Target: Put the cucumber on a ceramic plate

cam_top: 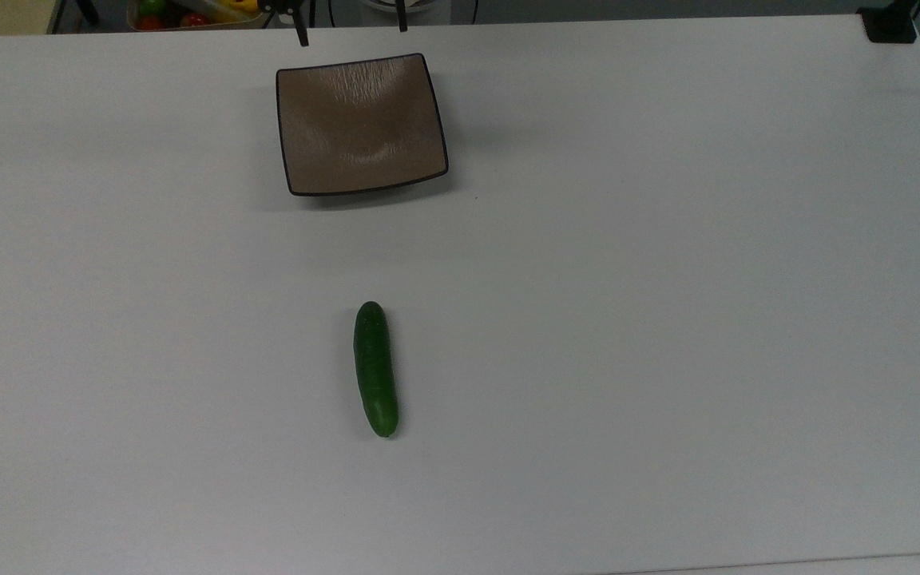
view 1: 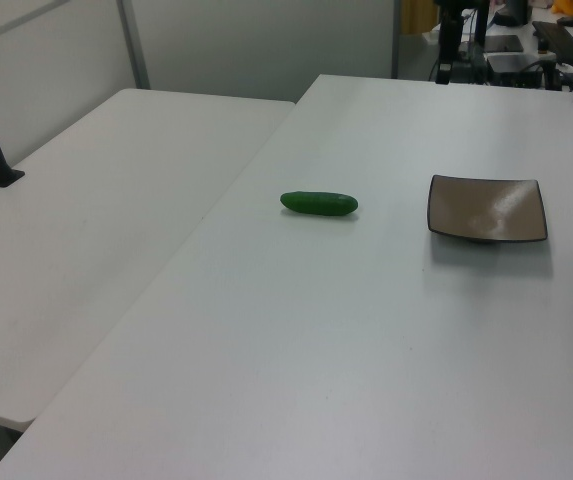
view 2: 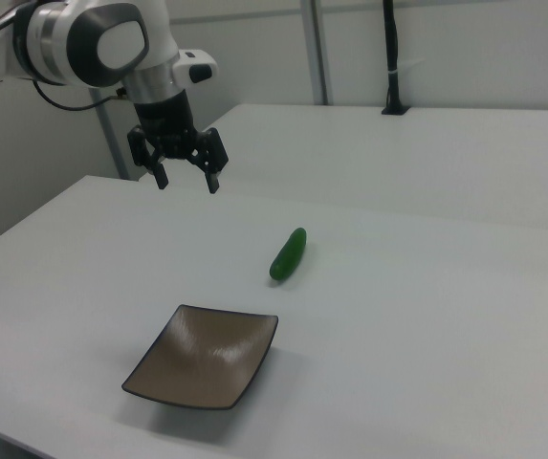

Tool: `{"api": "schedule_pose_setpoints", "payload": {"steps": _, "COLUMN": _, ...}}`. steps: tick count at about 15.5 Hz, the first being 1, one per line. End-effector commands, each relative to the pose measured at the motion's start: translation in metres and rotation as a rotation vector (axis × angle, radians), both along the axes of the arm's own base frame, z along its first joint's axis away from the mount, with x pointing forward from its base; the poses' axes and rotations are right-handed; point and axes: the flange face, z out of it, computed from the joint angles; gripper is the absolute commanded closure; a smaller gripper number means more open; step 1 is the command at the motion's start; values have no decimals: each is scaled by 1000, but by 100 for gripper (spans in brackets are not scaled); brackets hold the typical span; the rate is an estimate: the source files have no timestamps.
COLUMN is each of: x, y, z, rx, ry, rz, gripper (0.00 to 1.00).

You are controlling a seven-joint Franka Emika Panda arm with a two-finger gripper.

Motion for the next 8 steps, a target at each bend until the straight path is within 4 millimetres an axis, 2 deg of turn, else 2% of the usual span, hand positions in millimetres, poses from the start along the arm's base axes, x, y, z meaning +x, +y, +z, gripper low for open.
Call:
{"api": "schedule_pose_setpoints", "payload": {"steps": 1, "x": 17, "y": 3, "z": -7, "rx": 8, "ry": -39, "rz": 5, "gripper": 0}}
{"api": "schedule_pose_setpoints", "payload": {"steps": 4, "x": 41, "y": 4, "z": -19, "rx": 10, "ry": -121, "rz": -27, "gripper": 0}}
{"api": "schedule_pose_setpoints", "payload": {"steps": 7, "x": 65, "y": 4, "z": -21, "rx": 24, "ry": -254, "rz": -110, "gripper": 0}}
{"api": "schedule_pose_setpoints", "payload": {"steps": 8, "x": 77, "y": 3, "z": -32, "rx": 31, "ry": -284, "rz": -119, "gripper": 0}}
